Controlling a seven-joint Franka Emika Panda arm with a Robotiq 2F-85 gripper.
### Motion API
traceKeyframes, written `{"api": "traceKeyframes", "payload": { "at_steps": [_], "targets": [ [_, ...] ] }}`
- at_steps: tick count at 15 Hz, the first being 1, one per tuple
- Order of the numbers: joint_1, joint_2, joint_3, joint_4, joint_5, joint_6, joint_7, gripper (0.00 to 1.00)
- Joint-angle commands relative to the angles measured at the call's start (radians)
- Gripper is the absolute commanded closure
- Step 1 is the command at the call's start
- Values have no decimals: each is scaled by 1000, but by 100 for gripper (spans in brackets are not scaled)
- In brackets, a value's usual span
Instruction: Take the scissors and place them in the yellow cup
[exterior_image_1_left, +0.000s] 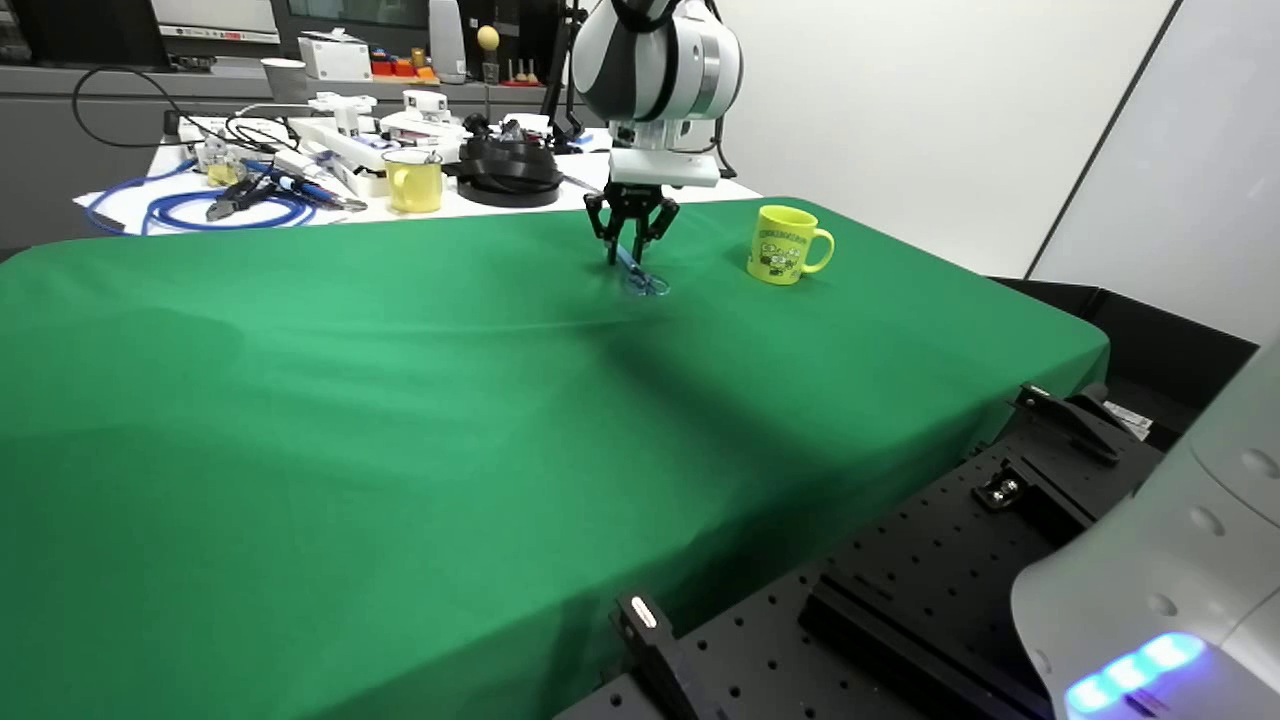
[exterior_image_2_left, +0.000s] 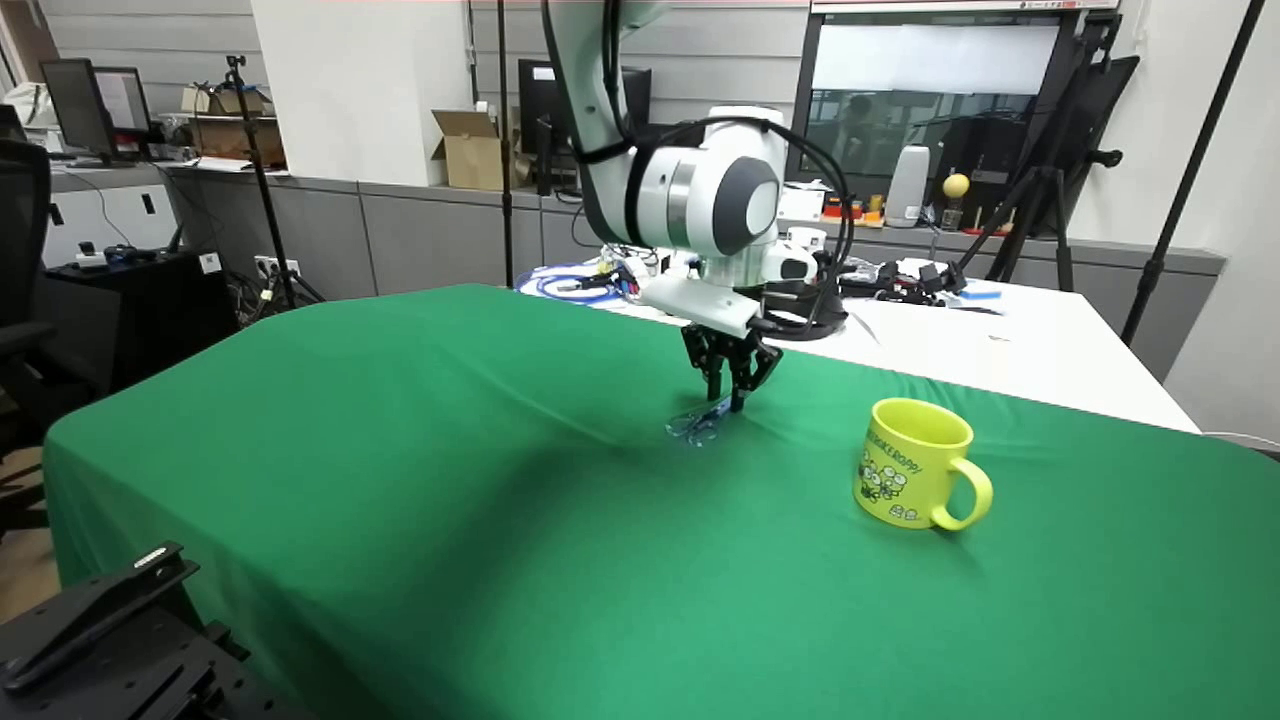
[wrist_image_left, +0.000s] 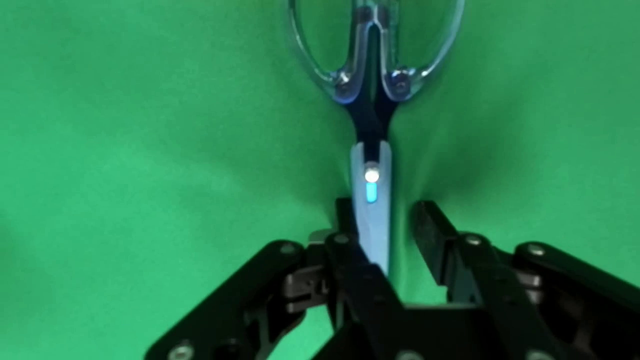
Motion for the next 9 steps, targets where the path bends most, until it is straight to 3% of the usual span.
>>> {"api": "traceKeyframes", "payload": {
  "at_steps": [1, 2, 4, 9],
  "targets": [
    [5, 11, -3, 29, 11, -39, 10, 94],
    [1, 11, 1, 35, 14, -49, 6, 100],
    [8, 13, -7, 45, 5, -66, 9, 95],
    [6, -3, -10, 80, -6, -126, -3, 95]
  ]
}}
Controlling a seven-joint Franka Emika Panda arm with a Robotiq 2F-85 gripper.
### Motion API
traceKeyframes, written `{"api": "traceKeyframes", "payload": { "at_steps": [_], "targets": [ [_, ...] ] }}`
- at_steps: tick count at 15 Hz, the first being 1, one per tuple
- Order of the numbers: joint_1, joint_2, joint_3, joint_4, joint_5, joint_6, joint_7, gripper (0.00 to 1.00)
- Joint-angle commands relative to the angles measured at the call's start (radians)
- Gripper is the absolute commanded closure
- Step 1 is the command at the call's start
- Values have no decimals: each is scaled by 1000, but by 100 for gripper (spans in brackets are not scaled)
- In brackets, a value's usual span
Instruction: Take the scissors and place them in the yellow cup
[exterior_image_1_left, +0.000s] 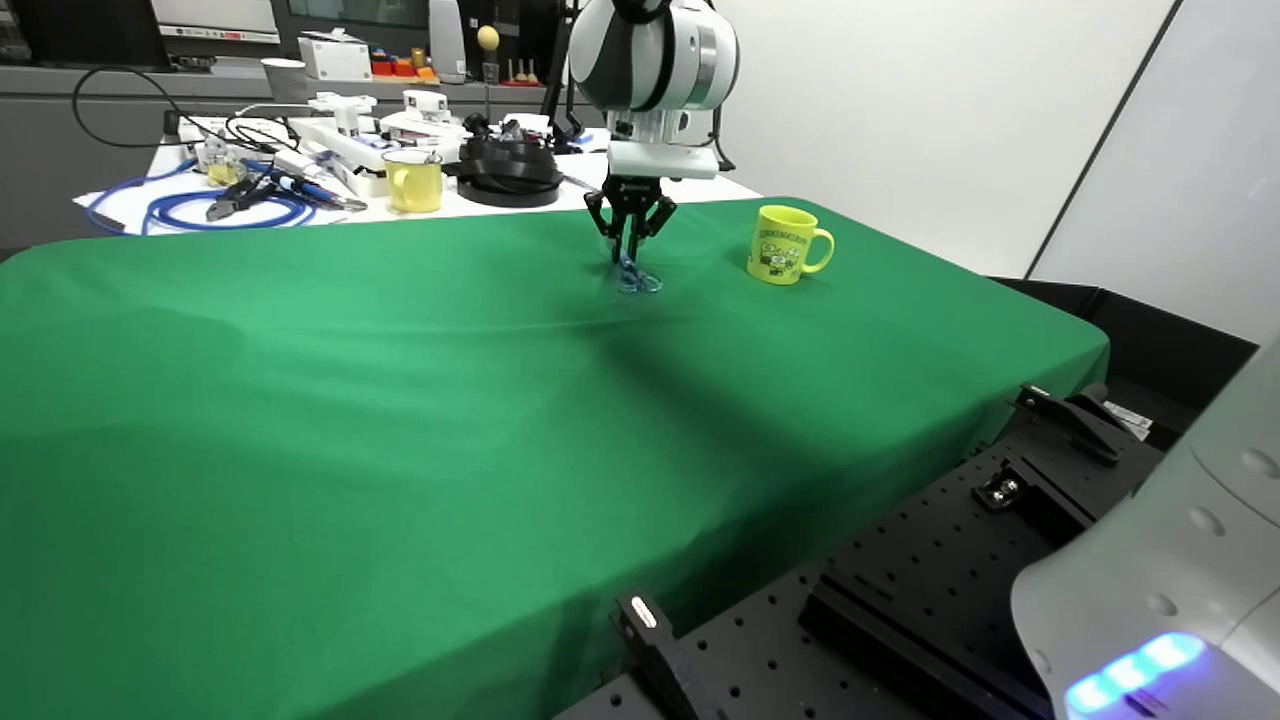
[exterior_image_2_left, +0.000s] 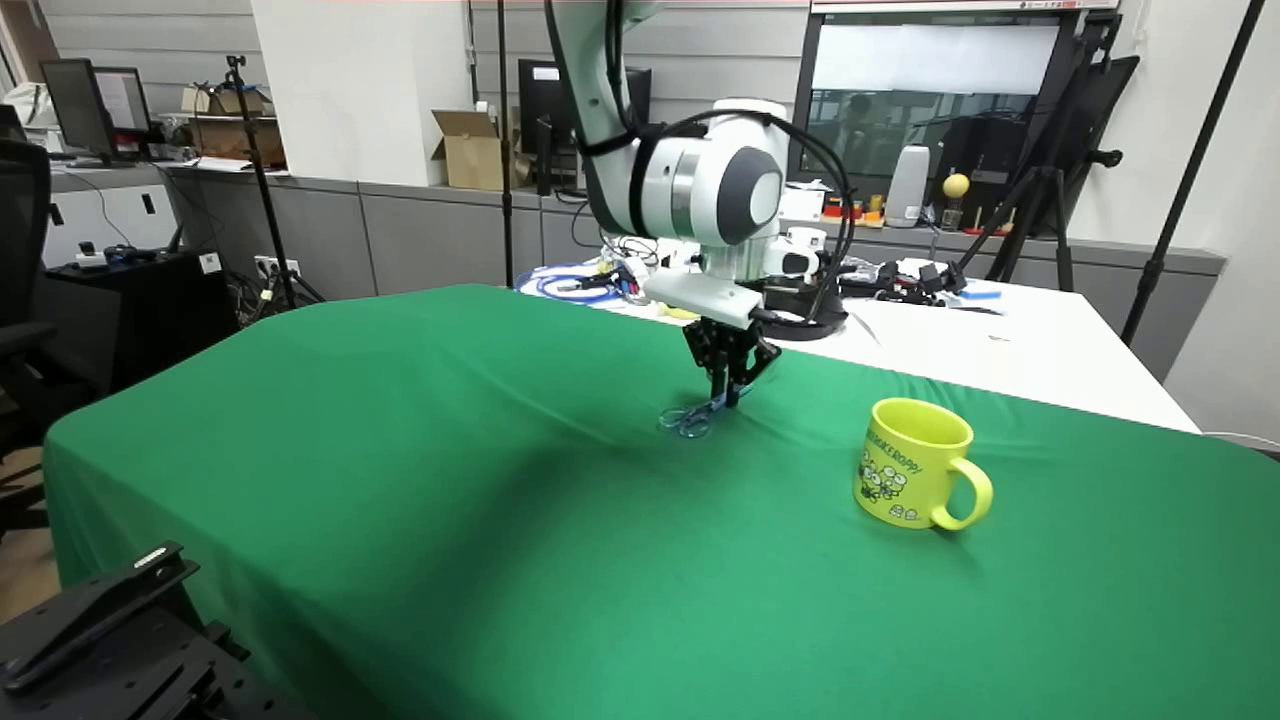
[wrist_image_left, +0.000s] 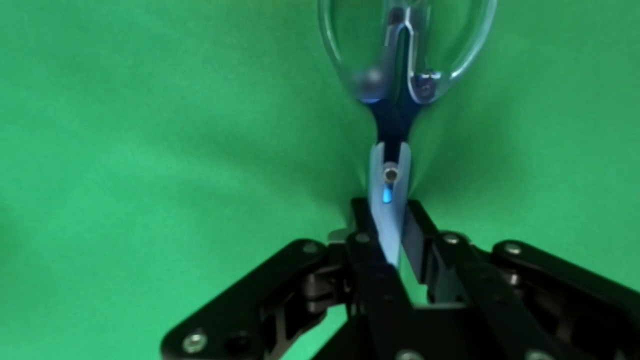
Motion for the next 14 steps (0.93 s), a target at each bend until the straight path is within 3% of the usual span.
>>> {"api": "traceKeyframes", "payload": {
  "at_steps": [1, 14],
  "targets": [
    [6, -10, -11, 59, -13, -87, -10, 95],
    [-30, -82, -39, 193, -63, -392, -90, 95]
  ]
}}
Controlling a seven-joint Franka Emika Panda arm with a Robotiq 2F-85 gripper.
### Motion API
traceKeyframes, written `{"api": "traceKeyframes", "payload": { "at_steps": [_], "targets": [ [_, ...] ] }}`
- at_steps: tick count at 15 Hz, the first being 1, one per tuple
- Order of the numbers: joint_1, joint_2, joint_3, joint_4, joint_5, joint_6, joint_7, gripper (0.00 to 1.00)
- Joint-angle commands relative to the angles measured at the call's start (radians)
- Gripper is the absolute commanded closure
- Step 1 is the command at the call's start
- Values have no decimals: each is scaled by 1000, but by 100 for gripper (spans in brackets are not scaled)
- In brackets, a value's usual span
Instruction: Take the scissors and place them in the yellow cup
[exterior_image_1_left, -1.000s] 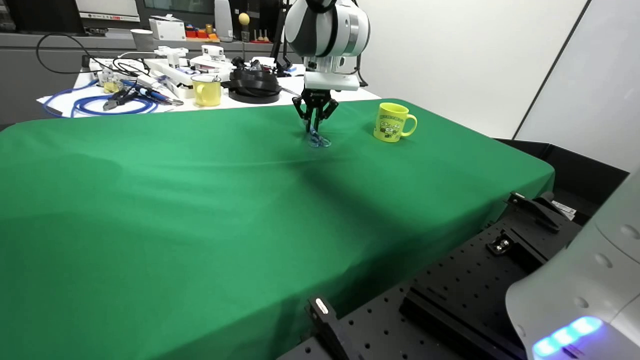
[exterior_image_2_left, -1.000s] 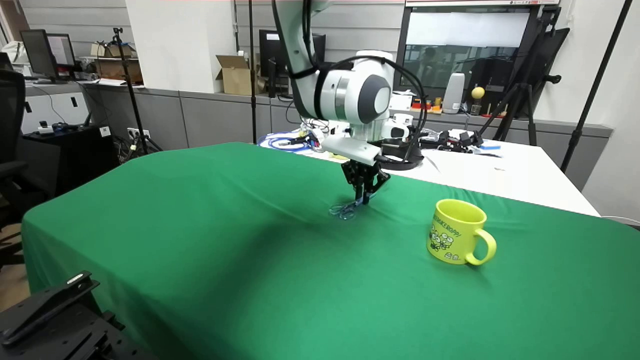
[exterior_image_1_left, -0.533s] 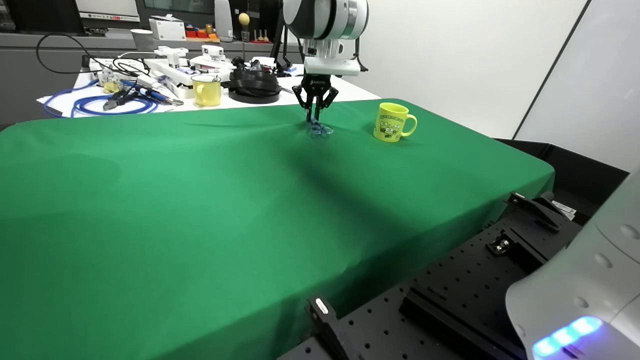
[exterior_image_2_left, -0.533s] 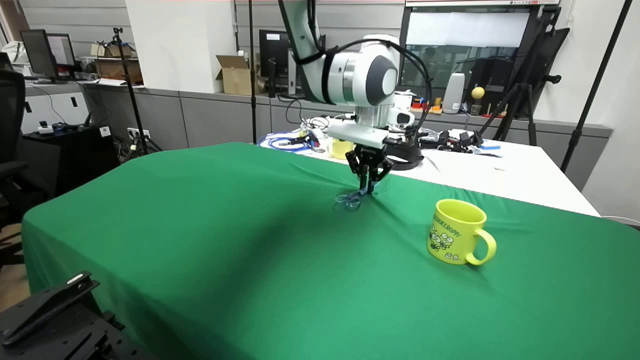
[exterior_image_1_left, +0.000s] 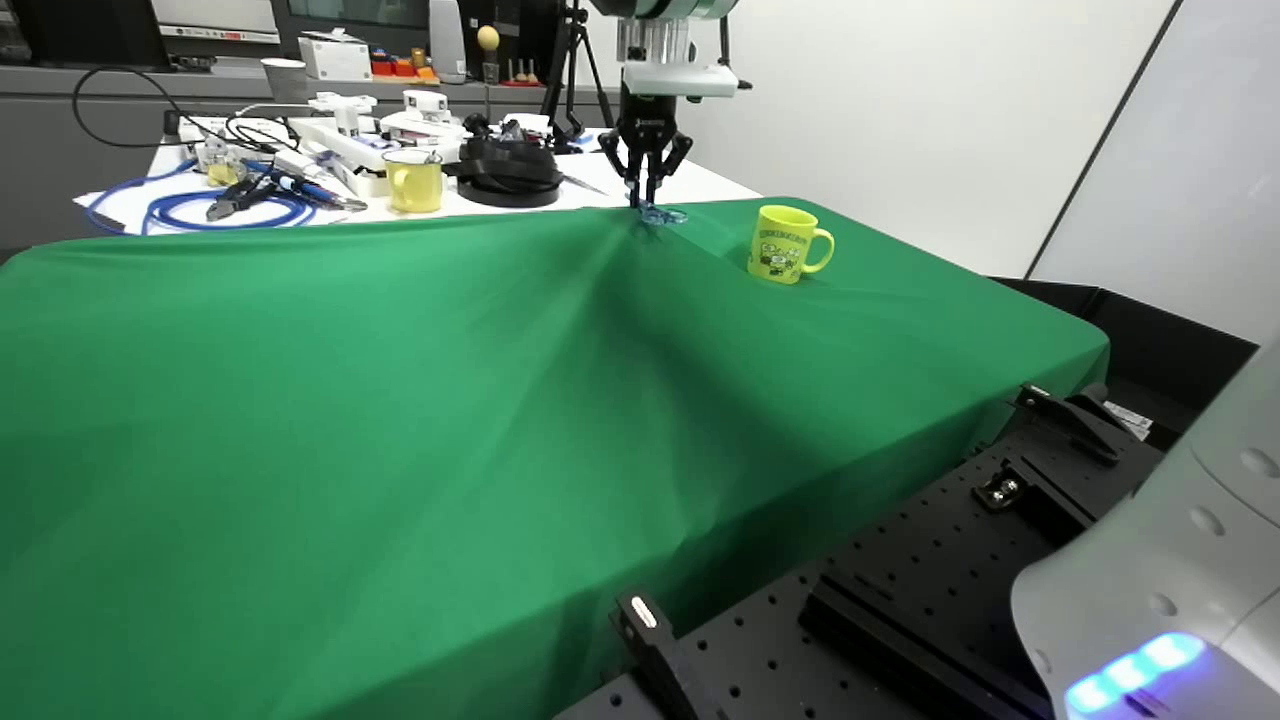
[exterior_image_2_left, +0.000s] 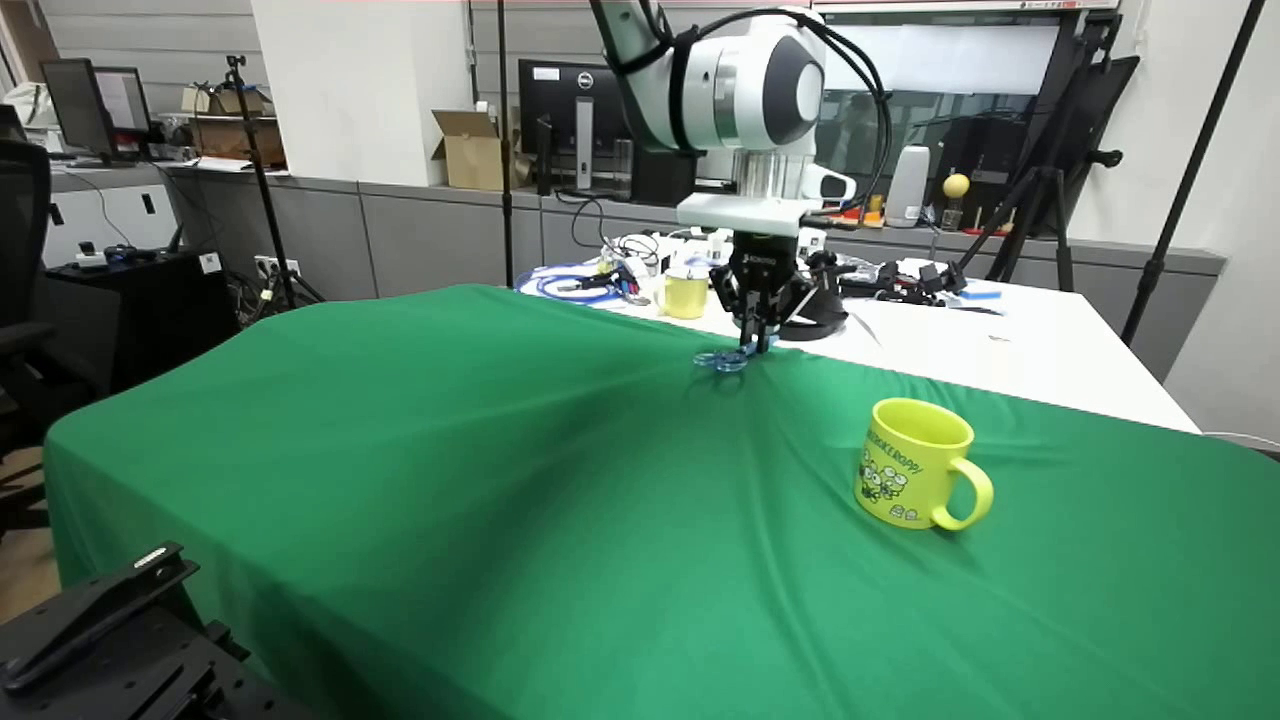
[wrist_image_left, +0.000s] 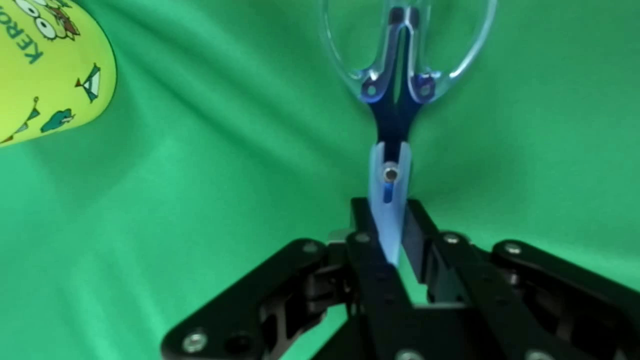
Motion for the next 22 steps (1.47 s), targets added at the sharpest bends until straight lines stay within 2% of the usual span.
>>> {"api": "traceKeyframes", "payload": {
  "at_steps": [1, 9, 19, 22],
  "targets": [
    [-26, -13, -4, 60, -21, -97, -31, 95],
    [-32, -6, -7, 173, -49, -209, -83, 95],
    [-46, -7, -8, 316, -112, -238, -118, 95],
    [-62, 13, -14, 372, -100, -315, -105, 95]
  ]
}}
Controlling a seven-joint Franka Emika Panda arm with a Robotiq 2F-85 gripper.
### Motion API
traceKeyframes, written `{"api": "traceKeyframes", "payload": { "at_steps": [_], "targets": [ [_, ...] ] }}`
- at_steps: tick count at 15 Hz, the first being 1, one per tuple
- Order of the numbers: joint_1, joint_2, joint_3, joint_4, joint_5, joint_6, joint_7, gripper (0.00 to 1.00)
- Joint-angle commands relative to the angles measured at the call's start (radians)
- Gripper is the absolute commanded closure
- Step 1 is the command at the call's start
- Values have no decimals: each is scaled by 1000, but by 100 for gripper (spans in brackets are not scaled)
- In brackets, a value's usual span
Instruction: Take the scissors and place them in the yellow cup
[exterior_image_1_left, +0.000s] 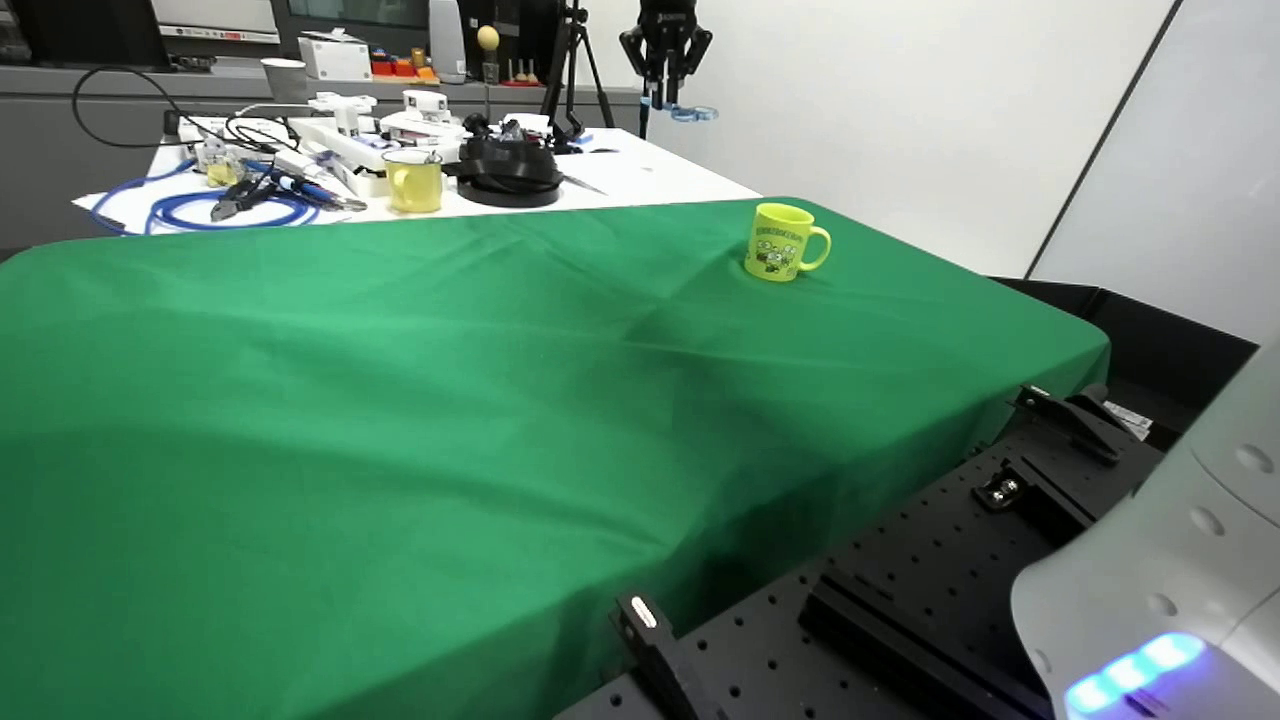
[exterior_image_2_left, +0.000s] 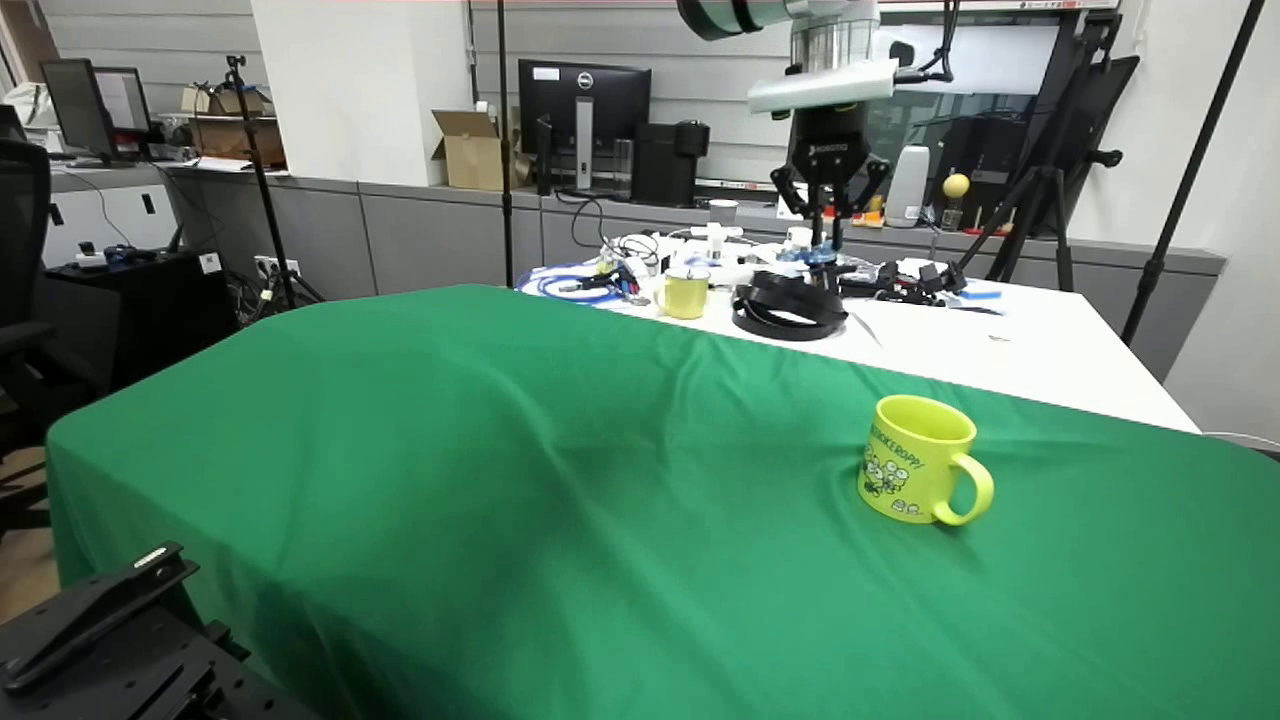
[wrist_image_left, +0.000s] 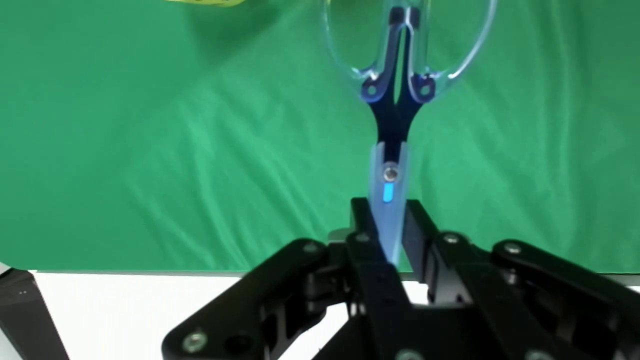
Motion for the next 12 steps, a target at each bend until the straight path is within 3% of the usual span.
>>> {"api": "traceKeyframes", "payload": {
  "at_steps": [1, 8, 12],
  "targets": [
    [-30, 41, -7, 115, 11, -165, 19, 95],
    [-161, 180, 1, 339, 152, -588, 54, 95],
    [-241, 245, 2, 433, 231, -743, 64, 95]
  ]
}}
